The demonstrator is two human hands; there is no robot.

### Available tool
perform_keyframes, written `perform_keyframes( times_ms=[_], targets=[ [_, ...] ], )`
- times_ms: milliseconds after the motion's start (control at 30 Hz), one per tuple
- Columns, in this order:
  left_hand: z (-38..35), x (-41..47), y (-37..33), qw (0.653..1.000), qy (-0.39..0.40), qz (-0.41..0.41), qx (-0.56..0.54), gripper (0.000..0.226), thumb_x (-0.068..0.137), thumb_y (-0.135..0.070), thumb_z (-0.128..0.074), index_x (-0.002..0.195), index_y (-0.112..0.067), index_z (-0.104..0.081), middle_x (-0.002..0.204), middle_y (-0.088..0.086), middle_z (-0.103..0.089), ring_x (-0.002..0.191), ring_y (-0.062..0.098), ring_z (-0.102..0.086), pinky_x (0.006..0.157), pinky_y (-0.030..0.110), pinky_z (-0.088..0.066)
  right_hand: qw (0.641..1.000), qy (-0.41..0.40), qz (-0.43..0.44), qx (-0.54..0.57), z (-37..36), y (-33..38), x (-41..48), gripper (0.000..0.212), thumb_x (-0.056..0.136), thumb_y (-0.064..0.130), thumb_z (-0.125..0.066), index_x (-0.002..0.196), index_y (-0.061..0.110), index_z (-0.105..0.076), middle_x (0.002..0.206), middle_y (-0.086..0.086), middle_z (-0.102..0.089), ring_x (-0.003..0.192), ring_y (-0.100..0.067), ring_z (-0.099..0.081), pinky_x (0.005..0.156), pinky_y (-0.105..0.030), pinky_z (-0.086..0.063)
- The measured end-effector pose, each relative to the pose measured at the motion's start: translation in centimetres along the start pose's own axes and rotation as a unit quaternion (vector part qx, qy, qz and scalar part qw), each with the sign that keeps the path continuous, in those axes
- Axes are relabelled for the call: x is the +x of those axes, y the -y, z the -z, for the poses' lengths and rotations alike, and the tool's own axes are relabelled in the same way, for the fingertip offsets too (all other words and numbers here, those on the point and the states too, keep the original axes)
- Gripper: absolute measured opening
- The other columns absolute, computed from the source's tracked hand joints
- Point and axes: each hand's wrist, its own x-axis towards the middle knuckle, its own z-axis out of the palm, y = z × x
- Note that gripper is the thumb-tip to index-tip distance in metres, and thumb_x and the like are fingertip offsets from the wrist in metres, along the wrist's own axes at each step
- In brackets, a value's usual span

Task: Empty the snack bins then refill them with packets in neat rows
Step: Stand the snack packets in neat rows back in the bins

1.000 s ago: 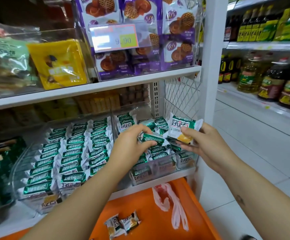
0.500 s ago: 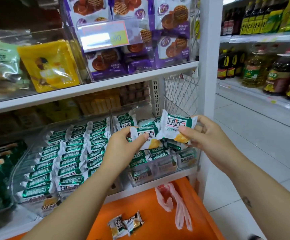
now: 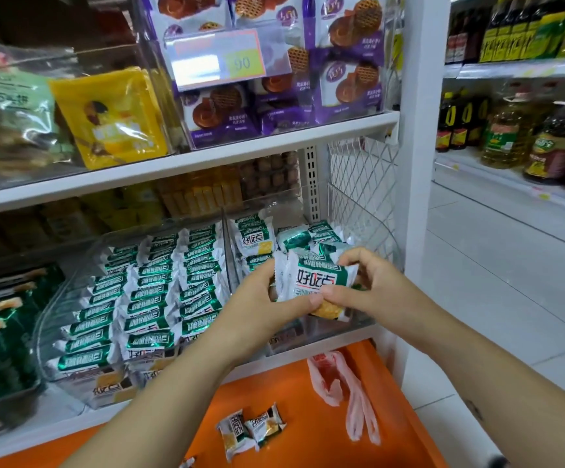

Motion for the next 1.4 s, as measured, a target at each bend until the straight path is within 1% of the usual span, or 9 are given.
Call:
perform_keyframes(
  times_ms=[167, 333, 467, 567, 733, 1033, 1200, 1333, 1400],
  targets=[
    [1.3, -1.3, 0.8, 0.980, -0.009, -0.038, 0.197, 0.060, 0.060, -0.061, -0.074, 0.112, -0.043, -0.052, 0.098, -0.020, -0.065, 0.087, -0.001, -0.062, 0.074, 0.025, -0.052, 0.982, 0.109, 0.028, -0.154, 0.0, 0.8, 0.0, 0.078, 0.073, 0.027, -0.080, 0.131, 0.050, -0.033, 0.117, 0.029, -0.049, 0.100, 0.003, -0.058, 0.079, -0.018, -0.053],
    [2.9, -1.7, 0.6, 0.970, -0.003, -0.077, 0.232, 0.069, 0.066, -0.050, -0.079, 0.126, -0.052, -0.043, 0.116, -0.032, -0.057, 0.105, -0.011, -0.054, 0.091, 0.020, -0.047, 0.939, 0.097, 0.108, -0.310, -0.9, 2.2, 1.0, 0.059, 0.069, 0.038, -0.079, 0.121, 0.034, -0.051, 0.113, 0.022, -0.055, 0.101, 0.004, -0.056, 0.083, -0.016, -0.050],
    [6.4, -0.3, 2.0, 0.946, -0.107, -0.078, 0.295, 0.056, 0.084, -0.044, -0.065, 0.135, -0.039, -0.044, 0.128, -0.025, -0.044, 0.116, -0.008, -0.039, 0.097, 0.014, -0.029, 0.961, 0.017, 0.100, -0.256, -1.0, 2.9, 5.9, 0.060, 0.069, 0.027, -0.083, 0.122, 0.025, -0.053, 0.109, 0.014, -0.062, 0.097, -0.001, -0.060, 0.086, -0.020, -0.048],
    [8.3, 1.4, 3.7, 0.941, -0.106, -0.053, 0.317, 0.038, 0.092, -0.035, -0.060, 0.130, -0.032, -0.054, 0.136, -0.012, -0.049, 0.126, 0.003, -0.041, 0.096, 0.012, -0.027, 0.969, -0.025, 0.077, -0.234, -2.6, 1.5, 11.7, 0.064, 0.069, 0.029, -0.083, 0.124, 0.018, -0.050, 0.118, 0.002, -0.060, 0.106, -0.013, -0.057, 0.097, -0.032, -0.045],
    [9.0, 2.8, 6.2, 0.953, -0.097, -0.081, 0.276, 0.027, 0.092, -0.036, -0.058, 0.117, -0.029, -0.064, 0.127, -0.014, -0.051, 0.110, -0.009, -0.040, 0.092, 0.006, -0.023, 0.954, 0.022, 0.033, -0.299, -5.1, -1.6, 17.1, 0.077, 0.074, 0.024, -0.081, 0.137, 0.008, -0.041, 0.135, -0.010, -0.052, 0.120, -0.021, -0.052, 0.098, -0.026, -0.039],
    [8.6, 2.9, 8.0, 0.964, -0.129, -0.112, 0.203, 0.022, 0.090, -0.040, -0.058, 0.112, -0.039, -0.063, 0.119, -0.024, -0.048, 0.109, -0.010, -0.045, 0.093, 0.009, -0.033, 0.790, 0.172, 0.087, -0.582, -7.2, -0.3, 20.1, 0.074, 0.084, 0.030, -0.071, 0.147, 0.024, -0.032, 0.151, -0.005, -0.037, 0.136, -0.023, -0.036, 0.106, -0.030, -0.031],
    [8.5, 2.7, 8.1, 0.966, -0.131, -0.114, 0.193, 0.026, 0.090, -0.042, -0.056, 0.114, -0.039, -0.063, 0.119, -0.027, -0.048, 0.108, -0.008, -0.048, 0.093, 0.023, -0.045, 0.823, 0.082, 0.180, -0.532, -6.8, -2.1, 18.7, 0.053, 0.080, 0.030, -0.074, 0.128, 0.026, -0.054, 0.133, -0.002, -0.048, 0.120, -0.022, -0.047, 0.096, -0.030, -0.039],
    [8.5, 2.7, 8.1, 0.965, -0.132, -0.110, 0.197, 0.028, 0.089, -0.045, -0.054, 0.115, -0.040, -0.062, 0.120, -0.028, -0.047, 0.106, -0.007, -0.049, 0.091, 0.027, -0.047, 0.774, 0.101, 0.216, -0.587, -6.2, -3.7, 17.8, 0.046, 0.092, 0.038, -0.055, 0.138, 0.032, -0.048, 0.139, -0.002, -0.044, 0.127, -0.022, -0.038, 0.104, -0.036, -0.035],
    [8.4, 2.7, 8.1, 0.965, -0.133, -0.112, 0.194, 0.028, 0.089, -0.044, -0.054, 0.115, -0.039, -0.062, 0.121, -0.027, -0.048, 0.107, -0.008, -0.048, 0.092, 0.025, -0.046, 0.788, 0.101, 0.216, -0.568, -6.0, -3.3, 18.1, 0.044, 0.095, 0.041, -0.049, 0.138, 0.034, -0.047, 0.139, -0.003, -0.046, 0.127, -0.022, -0.040, 0.104, -0.038, -0.036]
  ],
)
